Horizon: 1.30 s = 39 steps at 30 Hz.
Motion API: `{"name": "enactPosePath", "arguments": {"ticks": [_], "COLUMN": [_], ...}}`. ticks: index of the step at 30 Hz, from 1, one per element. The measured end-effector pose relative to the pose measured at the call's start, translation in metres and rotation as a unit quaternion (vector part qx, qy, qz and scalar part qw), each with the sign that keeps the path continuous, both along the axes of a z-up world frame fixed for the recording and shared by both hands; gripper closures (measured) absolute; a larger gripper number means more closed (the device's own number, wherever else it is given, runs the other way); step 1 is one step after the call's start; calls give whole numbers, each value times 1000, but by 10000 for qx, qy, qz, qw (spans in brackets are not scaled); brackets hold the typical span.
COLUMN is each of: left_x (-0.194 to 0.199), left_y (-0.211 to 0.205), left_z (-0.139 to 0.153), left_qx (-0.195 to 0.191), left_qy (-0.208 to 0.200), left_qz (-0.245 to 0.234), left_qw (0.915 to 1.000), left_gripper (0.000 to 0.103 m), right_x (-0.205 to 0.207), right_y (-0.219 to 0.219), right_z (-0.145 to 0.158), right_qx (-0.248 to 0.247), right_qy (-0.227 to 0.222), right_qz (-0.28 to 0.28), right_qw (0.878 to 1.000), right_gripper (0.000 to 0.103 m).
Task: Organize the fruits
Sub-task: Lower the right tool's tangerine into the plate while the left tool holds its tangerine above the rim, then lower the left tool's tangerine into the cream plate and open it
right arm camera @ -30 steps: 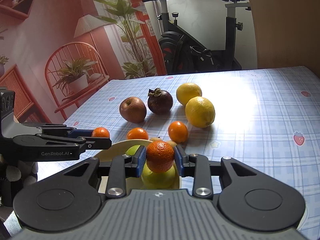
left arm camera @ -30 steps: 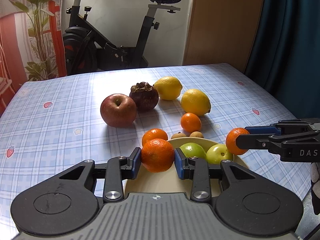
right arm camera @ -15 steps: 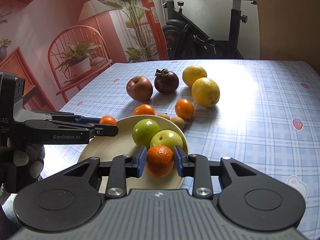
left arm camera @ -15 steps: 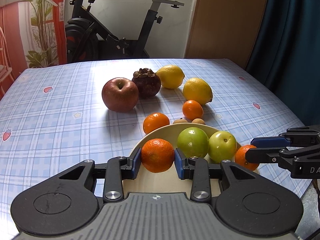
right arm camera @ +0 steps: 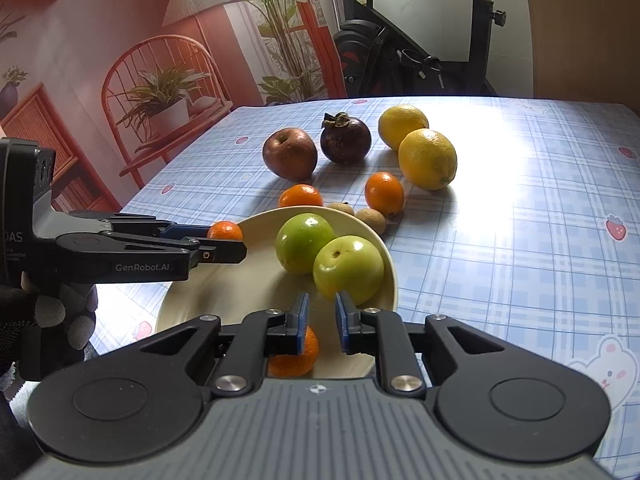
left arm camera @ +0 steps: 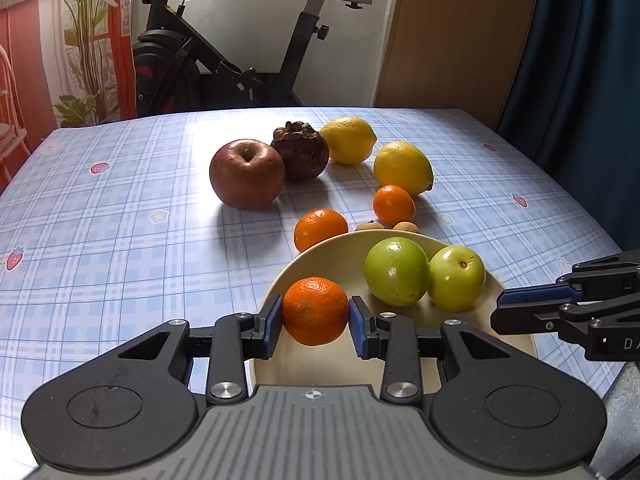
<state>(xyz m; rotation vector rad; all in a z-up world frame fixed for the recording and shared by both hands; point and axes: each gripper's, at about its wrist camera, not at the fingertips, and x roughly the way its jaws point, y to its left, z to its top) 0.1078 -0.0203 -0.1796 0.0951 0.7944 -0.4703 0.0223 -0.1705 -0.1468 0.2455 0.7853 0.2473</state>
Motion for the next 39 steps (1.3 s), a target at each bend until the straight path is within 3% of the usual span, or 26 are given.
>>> {"name": "enactPosePath", "arguments": {"ticks": [6, 12, 16, 26, 39], "left_x": [-2, -3, -2, 7, 19], "left_y": [0, 1, 0, -12, -19], "left_z": [-1, -4, -5, -8, -13], "left_qx": [15, 33, 41, 216, 157], "left_qy": [21, 38, 26, -84, -46], "left_qz": [5, 13, 15, -110, -242], "left_qw": [10000, 10000, 10000, 9997, 9996], "left_gripper": [65, 65, 65, 65, 65], "right_x": [-3, 2, 2, 12, 15], "right_y": [18, 12, 9, 16, 13], "right_z": [-3, -11, -14, -13, -15], "right_qx": [-191, -354, -431, -1225, -1307], "right_qy": [43, 191, 160, -111, -163], "right_qz": [240, 20, -49, 103, 62], "right_qw": [9995, 9992, 9989, 9924, 9913], "right_gripper": [63, 61, 65, 65, 64]}}
